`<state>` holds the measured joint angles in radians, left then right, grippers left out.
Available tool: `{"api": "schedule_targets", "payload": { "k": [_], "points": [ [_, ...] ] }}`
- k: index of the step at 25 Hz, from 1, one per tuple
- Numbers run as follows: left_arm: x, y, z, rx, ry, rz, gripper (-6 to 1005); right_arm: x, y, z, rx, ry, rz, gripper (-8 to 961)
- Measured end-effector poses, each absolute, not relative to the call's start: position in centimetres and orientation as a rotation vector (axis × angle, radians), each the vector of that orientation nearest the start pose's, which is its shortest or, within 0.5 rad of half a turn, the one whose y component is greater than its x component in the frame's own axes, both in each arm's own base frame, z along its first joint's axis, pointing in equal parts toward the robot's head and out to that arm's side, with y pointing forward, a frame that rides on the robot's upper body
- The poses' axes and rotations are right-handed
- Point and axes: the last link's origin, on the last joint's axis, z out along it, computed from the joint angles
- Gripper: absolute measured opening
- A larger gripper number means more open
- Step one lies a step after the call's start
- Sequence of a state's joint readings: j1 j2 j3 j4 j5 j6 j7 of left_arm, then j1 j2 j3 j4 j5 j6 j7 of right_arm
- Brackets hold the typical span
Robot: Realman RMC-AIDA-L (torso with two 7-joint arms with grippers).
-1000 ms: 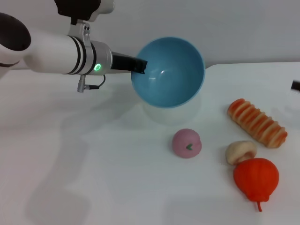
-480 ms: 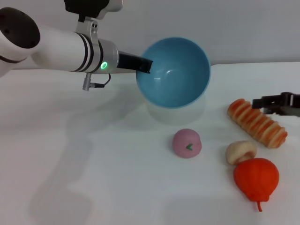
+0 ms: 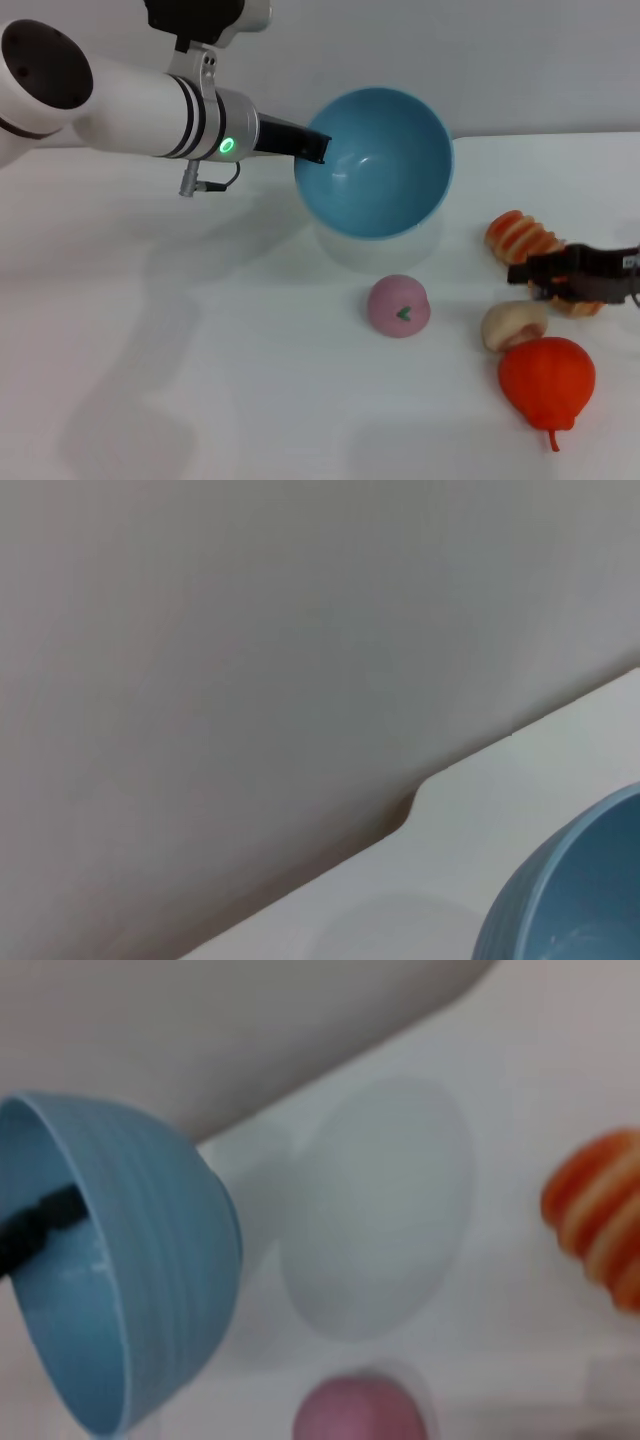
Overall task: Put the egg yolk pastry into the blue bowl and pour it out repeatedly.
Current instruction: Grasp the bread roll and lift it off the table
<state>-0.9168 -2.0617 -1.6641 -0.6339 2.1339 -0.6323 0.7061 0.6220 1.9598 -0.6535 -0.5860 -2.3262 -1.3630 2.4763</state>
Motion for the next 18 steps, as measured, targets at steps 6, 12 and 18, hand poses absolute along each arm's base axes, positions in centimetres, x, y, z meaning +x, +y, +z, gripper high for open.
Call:
{"api": "schedule_targets", "payload": {
  "k": [6,12,18],
  "points": [
    [-14.8,45.9,-6.7,-2.369,-0.891,-0.15,-1,32.0,35.1,2.4,-2.02,2.047,0.325,408],
    [-14.8,45.8,-6.7,-2.371,-0.883,-0.152,0,32.9,34.6,2.4,-1.964,2.079,0.34,396],
    [-14.7,45.8,-6.8,-2.375,-0.88,-0.148,0,32.7,35.1,0.6,-1.941,2.072,0.345,384]
  ]
}}
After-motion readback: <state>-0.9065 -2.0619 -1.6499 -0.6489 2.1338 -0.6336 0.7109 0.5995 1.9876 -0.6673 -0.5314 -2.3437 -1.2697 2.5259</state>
